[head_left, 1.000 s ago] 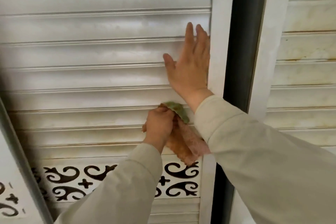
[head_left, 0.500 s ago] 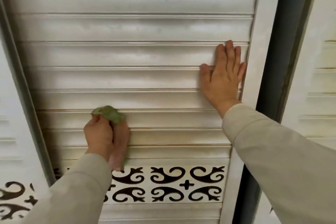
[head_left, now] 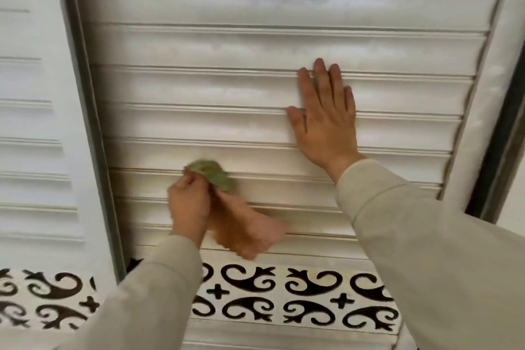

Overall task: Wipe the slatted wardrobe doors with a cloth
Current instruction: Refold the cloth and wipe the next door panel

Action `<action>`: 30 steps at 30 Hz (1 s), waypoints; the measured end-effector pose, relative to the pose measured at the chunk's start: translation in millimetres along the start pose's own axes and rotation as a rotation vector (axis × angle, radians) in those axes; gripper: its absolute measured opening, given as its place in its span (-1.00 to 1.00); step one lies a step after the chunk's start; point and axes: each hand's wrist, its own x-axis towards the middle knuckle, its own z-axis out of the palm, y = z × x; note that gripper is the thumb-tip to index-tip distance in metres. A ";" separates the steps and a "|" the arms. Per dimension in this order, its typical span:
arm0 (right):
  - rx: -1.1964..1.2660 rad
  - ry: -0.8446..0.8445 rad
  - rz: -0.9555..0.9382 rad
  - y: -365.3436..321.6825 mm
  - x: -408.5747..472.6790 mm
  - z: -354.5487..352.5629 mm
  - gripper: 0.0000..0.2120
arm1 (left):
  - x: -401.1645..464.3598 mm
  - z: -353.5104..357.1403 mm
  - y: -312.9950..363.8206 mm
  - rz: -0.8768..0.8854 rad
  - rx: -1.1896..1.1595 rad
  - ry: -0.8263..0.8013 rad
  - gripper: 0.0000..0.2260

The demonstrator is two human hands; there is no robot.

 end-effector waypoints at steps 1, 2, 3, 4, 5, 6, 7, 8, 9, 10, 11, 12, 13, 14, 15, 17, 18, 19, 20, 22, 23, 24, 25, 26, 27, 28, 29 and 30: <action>-0.012 0.018 0.003 3.0 -1.1 0.1 -0.39 | 12.1 -13.5 0.6 -0.007 -0.056 0.071 -0.85; -0.023 0.032 0.010 5.2 -2.7 -0.2 -0.39 | 20.4 -24.4 3.4 -0.021 -0.109 0.112 -0.85; -0.028 0.041 0.022 7.8 -4.0 -1.0 -0.39 | 23.1 -30.0 6.7 -0.043 -0.180 0.116 -0.84; -0.025 0.048 0.040 8.2 -4.5 -1.1 -0.39 | 24.8 -31.6 6.5 -0.069 -0.267 0.104 -0.83; -0.017 0.054 0.064 7.0 -4.2 -1.0 -0.39 | 24.9 -30.6 4.9 -0.093 -0.324 0.091 -0.83; -0.010 0.060 0.087 5.9 -3.9 -1.0 -0.39 | 21.3 -26.6 3.6 -0.123 -0.347 0.075 -0.83; -0.006 0.067 0.105 5.2 -3.8 -1.0 -0.39 | 14.3 -19.6 3.8 -0.170 -0.369 0.054 -0.83; -0.008 0.074 0.115 5.1 -3.7 -1.0 -0.39 | 6.4 -10.3 4.5 -0.214 -0.401 0.024 -0.83; -0.013 0.078 0.124 5.4 -4.5 -1.2 -0.39 | -4.4 0.0 9.0 -0.241 -0.438 -0.027 -0.83; -0.014 0.081 0.134 4.0 -4.5 -0.9 -0.39 | -16.4 11.9 14.8 -0.240 -0.448 -0.078 -0.84; -0.008 0.087 0.150 1.0 -3.4 -0.9 -0.39 | -27.8 23.8 18.8 -0.249 -0.452 -0.122 -0.85; 0.004 0.100 0.178 -4.9 -1.1 -0.8 -0.39 | -38.8 34.7 20.3 -0.270 -0.417 -0.168 -0.85; 0.020 0.118 0.218 -12.5 2.7 -1.0 -0.40 | -49.1 44.1 20.4 -0.288 -0.336 -0.212 -0.85; 0.034 0.135 0.263 -20.2 7.0 -0.7 -0.41 | -56.1 50.8 18.4 -0.292 -0.238 -0.251 -0.86; 0.040 0.154 0.304 -25.9 10.4 -0.7 -0.43 | -60.7 52.7 17.7 -0.302 -0.172 -0.272 -0.88; 0.033 0.205 0.325 -27.2 14.1 5.2 -0.45 | -62.1 54.8 17.3 -0.318 -0.140 -0.270 -0.90; 0.016 0.244 0.311 -23.4 13.2 8.6 -0.45 | -59.7 54.4 19.0 -0.329 -0.137 -0.266 -0.91; -0.008 0.285 0.292 -18.3 11.2 12.2 -0.46 | -58.7 53.0 23.4 -0.337 -0.158 -0.258 -0.92; -0.030 0.320 0.277 -13.2 9.9 16.1 -0.45 | -55.7 52.1 25.9 -0.334 -0.185 -0.244 -0.92; -0.050 0.351 0.267 -7.7 9.4 21.5 -0.45 | -53.9 47.6 36.2 -0.346 -0.260 -0.185 -0.90; -0.052 0.360 0.265 -6.9 9.6 22.5 -0.45 | -53.5 44.9 39.6 -0.358 -0.300 -0.161 -0.91; -0.049 0.372 0.260 -6.5 10.4 23.3 -0.46 | -49.9 40.9 39.8 -0.365 -0.326 -0.142 -0.89; -0.045 0.381 0.256 -5.6 10.5 23.4 -0.46 | -46.4 34.8 39.4 -0.366 -0.347 -0.119 -0.87; -0.041 0.386 0.250 -4.7 9.6 23.4 -0.46 | -42.9 27.5 40.2 -0.373 -0.352 -0.096 -0.85; -0.040 0.392 0.246 -3.7 8.8 23.7 -0.46 | -35.8 18.9 40.2 -0.366 -0.335 -0.069 -0.84; -0.043 0.398 0.243 -2.8 8.3 23.6 -0.47 | -26.0 8.9 39.6 -0.348 -0.305 -0.040 -0.82; -0.044 0.401 0.244 -2.0 7.7 23.5 -0.47 | -16.0 -1.1 38.4 -0.332 -0.274 0.000 -0.79; -0.043 0.401 0.247 -1.2 7.9 22.0 -0.47 | -3.8 -13.3 38.0 -0.324 -0.269 0.046 -0.77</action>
